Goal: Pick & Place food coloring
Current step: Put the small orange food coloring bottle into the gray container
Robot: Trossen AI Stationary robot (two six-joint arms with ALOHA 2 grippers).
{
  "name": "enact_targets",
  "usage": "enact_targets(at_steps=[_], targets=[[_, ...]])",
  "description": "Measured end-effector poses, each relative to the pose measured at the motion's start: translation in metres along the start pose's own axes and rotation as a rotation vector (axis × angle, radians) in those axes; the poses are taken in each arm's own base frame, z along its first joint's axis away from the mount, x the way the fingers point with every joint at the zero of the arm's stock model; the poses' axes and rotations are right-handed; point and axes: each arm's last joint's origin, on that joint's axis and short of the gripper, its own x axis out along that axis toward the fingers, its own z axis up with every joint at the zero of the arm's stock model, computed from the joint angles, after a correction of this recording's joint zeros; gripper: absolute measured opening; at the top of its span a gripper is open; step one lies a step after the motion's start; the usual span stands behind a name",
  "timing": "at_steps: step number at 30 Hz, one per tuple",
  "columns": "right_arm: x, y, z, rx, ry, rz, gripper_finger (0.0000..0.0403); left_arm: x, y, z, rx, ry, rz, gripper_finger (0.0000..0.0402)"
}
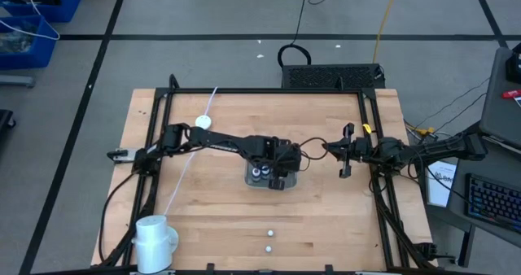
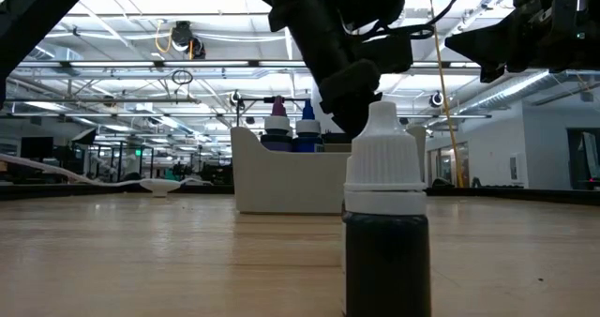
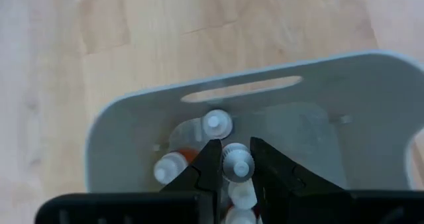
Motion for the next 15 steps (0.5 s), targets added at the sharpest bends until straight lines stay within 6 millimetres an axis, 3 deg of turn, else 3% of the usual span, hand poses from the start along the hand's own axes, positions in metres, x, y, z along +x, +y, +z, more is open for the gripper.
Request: enact_targets(at_steps=[15], targets=[[0.0000,0.0000,0.0000,0.000,0.000,0.000,0.0000,0.0000,-0.0005,0.0007,-0.029,-0.004,0.007,0.0060]])
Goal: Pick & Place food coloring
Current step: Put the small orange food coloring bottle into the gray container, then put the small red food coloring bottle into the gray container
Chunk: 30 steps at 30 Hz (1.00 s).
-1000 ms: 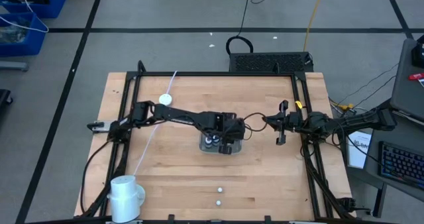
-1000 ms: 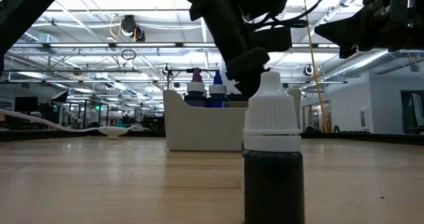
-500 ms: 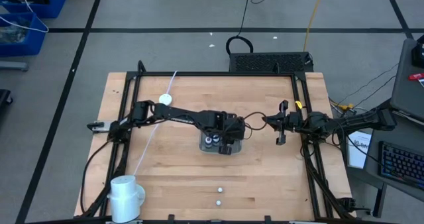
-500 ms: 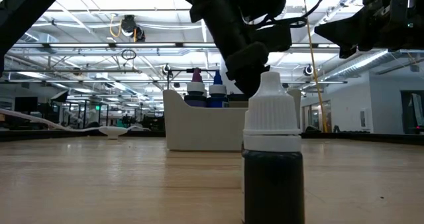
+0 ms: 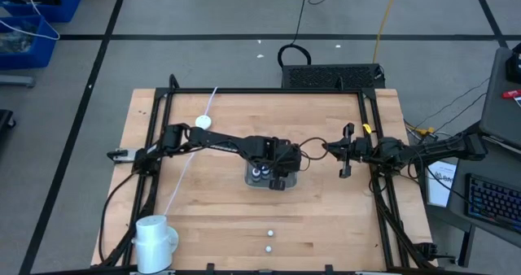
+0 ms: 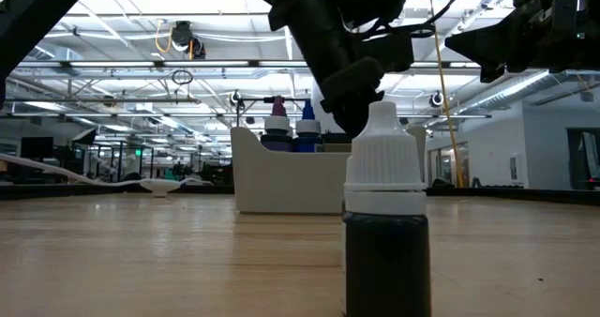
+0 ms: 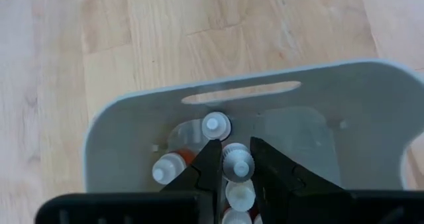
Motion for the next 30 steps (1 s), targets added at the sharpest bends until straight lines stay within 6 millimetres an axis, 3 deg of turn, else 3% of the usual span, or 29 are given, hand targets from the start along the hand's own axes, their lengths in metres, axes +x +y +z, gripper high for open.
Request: enact_targets(at_steps=[10,23,26,30], targets=[[0.000,0.000,0.000,0.000,0.000,0.000,0.0000,0.017,0.001,-0.006,-0.028,0.025,-0.001,0.0062],[0.000,0.000,0.000,0.000,0.000,0.000,0.0000,0.012,0.004,-0.003,0.004,0.017,0.074,0.0157],[0.000,0.000,0.000,0.000,0.000,0.000,0.0000,-0.001,0.004,0.001,0.021,0.033,0.084,0.0169],[0.000,0.000,0.000,0.000,-0.002,0.000,0.0000,-0.054,0.000,0.019,0.038,0.064,0.067,0.0173]])
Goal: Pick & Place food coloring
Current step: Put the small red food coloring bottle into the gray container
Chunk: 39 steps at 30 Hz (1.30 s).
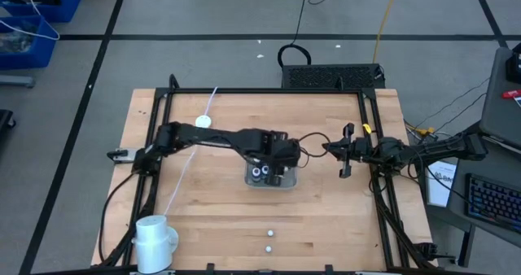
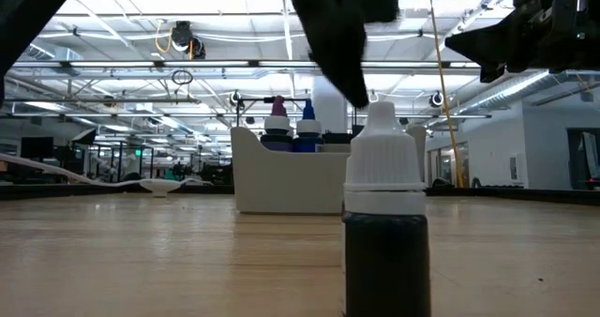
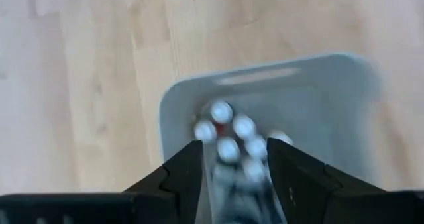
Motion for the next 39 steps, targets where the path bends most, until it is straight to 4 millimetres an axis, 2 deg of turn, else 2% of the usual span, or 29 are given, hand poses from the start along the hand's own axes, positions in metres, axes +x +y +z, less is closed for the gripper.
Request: enact_targets(at_steps=[4,8,10,12,14,16,18,20,23,27,30,34,39], targets=[[0.000,0.000,0.000,-0.001,0.003,0.013,0.0000,-0.064,-0.006,0.003,0.030,0.057,-0.010,0.0162],[0.000,0.001,0.000,-0.002,0.002,0.045,0.0000,-0.146,-0.011,-0.006,0.043,-0.055,0.065,0.0113],[0.000,0.002,0.000,-0.002,0.002,0.051,0.0000,-0.188,-0.011,-0.021,0.003,-0.131,0.079,0.0078],[0.000,0.002,0.000,-0.002,0.001,0.052,0.0000,-0.218,-0.009,-0.041,-0.050,-0.224,0.089,0.0041],[0.000,0.002,0.000,-0.002,0.001,0.051,0.0000,-0.235,-0.009,-0.066,-0.080,-0.304,0.093,0.0012],[0.000,0.002,0.000,-0.002,0.002,0.051,0.0000,-0.243,-0.010,-0.096,-0.098,-0.386,0.092,0.0009],[0.000,0.002,-0.001,-0.003,0.005,0.051,0.0000,-0.242,-0.013,-0.129,-0.107,-0.462,0.090,0.0011],[0.000,0.002,-0.002,-0.005,0.015,0.052,0.0000,-0.231,-0.019,-0.161,-0.128,-0.539,0.096,0.0006],[0.000,0.002,-0.002,-0.008,0.021,0.052,0.0000,-0.203,-0.030,-0.207,-0.135,-0.621,0.085,0.0006],[0.000,0.002,-0.002,-0.013,0.022,0.052,0.0000,-0.162,-0.044,-0.254,-0.151,-0.751,0.080,0.0005],[0.000,0.002,-0.003,-0.018,0.025,0.051,0.0000,-0.139,-0.051,-0.278,-0.176,-0.844,0.085,0.0005],[0.001,0.002,-0.004,-0.019,0.031,0.051,0.0000,-0.118,-0.057,-0.301,-0.188,-0.912,0.096,0.0008],[0.001,0.002,-0.004,-0.018,0.038,0.051,0.0000,-0.104,-0.060,-0.318,-0.176,-0.913,0.166,0.0007]])
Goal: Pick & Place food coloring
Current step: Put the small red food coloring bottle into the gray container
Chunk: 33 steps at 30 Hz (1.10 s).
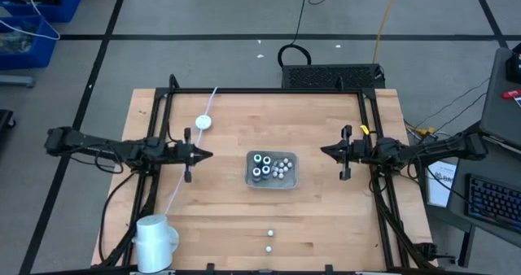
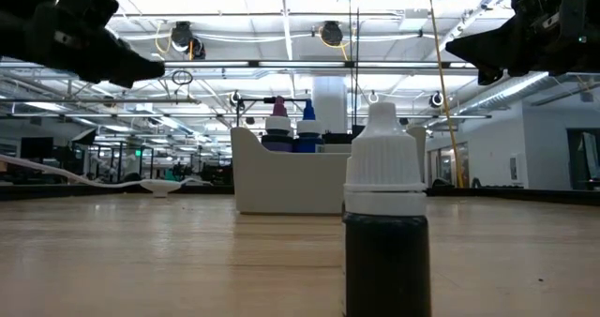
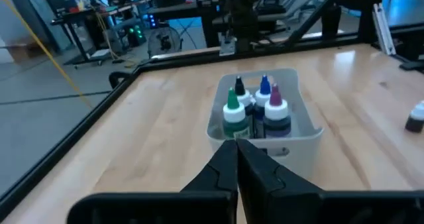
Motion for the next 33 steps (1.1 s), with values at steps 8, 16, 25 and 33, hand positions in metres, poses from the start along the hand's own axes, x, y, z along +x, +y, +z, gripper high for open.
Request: enact_targets(at_steps=[8,16,25,33], targets=[[0.000,0.000,0.000,0.004,0.001,0.000,0.0000,-0.010,0.002,0.001,0.039,-0.071,-0.003,0.0007],[0.000,0.000,-0.002,0.006,0.018,0.001,0.0000,-0.024,0.005,0.005,0.007,-0.131,0.002,0.0006],[0.000,0.000,-0.003,0.060,0.028,-0.004,0.0000,-0.025,0.003,0.004,-0.005,-0.138,-0.077,0.0018],[0.004,0.004,-0.004,0.068,0.039,0.088,0.0000,-0.025,0.003,0.005,-0.015,-0.144,-0.075,0.0041]])
